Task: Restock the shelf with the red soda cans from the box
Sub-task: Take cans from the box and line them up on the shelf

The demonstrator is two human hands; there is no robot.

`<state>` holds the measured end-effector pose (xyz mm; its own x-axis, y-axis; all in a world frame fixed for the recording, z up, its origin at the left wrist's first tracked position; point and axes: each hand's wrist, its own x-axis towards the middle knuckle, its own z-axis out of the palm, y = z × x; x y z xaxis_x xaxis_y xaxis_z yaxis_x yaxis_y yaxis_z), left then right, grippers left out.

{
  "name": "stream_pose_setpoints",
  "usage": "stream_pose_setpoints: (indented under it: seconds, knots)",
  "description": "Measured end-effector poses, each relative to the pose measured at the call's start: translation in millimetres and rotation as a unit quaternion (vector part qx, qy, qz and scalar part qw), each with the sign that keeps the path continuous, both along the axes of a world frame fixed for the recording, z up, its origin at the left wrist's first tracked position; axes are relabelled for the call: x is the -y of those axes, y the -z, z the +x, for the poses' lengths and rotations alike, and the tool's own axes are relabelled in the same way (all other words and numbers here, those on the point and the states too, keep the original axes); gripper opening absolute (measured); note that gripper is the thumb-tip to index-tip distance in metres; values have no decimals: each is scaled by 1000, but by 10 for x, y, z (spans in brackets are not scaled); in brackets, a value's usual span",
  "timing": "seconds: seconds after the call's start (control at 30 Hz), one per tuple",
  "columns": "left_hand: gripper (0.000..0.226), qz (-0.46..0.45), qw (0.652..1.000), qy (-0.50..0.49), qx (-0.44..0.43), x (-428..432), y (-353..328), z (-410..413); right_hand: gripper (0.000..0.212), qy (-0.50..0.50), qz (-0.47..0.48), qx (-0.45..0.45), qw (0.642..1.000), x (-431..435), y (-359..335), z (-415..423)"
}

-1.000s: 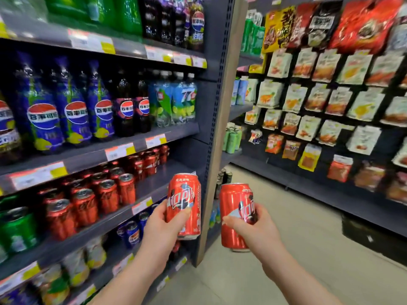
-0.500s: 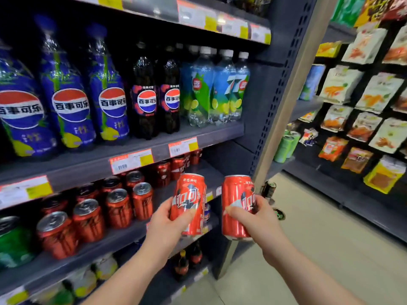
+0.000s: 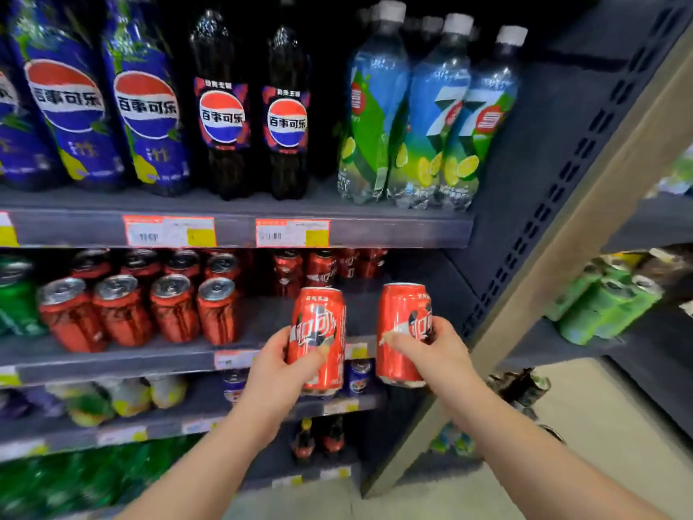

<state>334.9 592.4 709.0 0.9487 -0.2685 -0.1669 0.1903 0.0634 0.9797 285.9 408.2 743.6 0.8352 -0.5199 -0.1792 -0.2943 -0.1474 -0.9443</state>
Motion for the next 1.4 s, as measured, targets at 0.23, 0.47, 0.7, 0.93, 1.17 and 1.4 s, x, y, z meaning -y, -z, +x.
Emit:
stream_pose_setpoints:
  seconds: [0.23,0.47,0.7,0.93,1.17,1.4]
  knots:
    - [50,37,998,-54,4,192,127,137,53,-58,29,-2,998,285,278,607]
    - [23,26,994,-100,22,152,425,502,71,-55,-35,16,998,330,749,1302]
    - [32,20,994,-104,28,29,712,809,75,-37,-41,81,995,410,1185,1934]
    - [53,21,995,-97,22,12,805,1008,84,-17,-30,88,995,489,1458,2308]
    - [47,24,995,-95,22,57,724,1074,89,-61,-125,30,990,594,1545,2265]
    - [47,35,995,-89,18,82,736,1111,75,-58,-131,6,990,616,1541,2388]
